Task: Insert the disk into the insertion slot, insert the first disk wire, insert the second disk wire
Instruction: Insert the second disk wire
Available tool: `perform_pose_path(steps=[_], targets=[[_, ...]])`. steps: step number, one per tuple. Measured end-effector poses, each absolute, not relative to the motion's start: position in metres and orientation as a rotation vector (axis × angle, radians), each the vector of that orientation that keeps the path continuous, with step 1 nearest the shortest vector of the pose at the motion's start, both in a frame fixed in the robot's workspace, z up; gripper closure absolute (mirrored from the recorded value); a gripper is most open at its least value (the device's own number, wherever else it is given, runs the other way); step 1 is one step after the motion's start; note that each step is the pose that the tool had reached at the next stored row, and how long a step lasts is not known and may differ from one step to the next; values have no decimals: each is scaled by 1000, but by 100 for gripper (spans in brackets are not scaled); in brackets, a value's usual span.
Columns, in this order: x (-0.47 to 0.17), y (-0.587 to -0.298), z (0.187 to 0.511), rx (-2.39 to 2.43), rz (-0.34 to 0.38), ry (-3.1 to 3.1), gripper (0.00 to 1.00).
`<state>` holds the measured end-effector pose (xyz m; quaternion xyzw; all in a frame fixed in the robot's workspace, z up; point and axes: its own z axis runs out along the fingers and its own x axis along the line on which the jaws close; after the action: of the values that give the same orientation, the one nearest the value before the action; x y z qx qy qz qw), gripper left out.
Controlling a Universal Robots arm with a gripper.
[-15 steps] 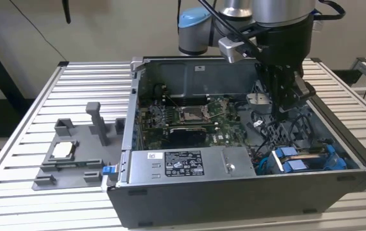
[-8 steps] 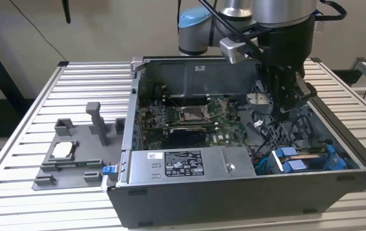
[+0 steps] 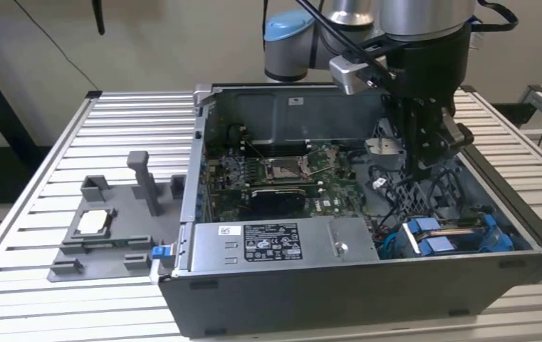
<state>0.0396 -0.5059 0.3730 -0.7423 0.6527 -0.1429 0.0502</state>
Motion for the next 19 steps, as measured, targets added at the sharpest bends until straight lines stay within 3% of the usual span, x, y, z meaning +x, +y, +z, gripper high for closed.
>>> perform_pose_path(steps=[1,19], targets=[[39,-506,373,-2260,-435,1988,76],[31,-506,372,-2239,-452,1974,76]])
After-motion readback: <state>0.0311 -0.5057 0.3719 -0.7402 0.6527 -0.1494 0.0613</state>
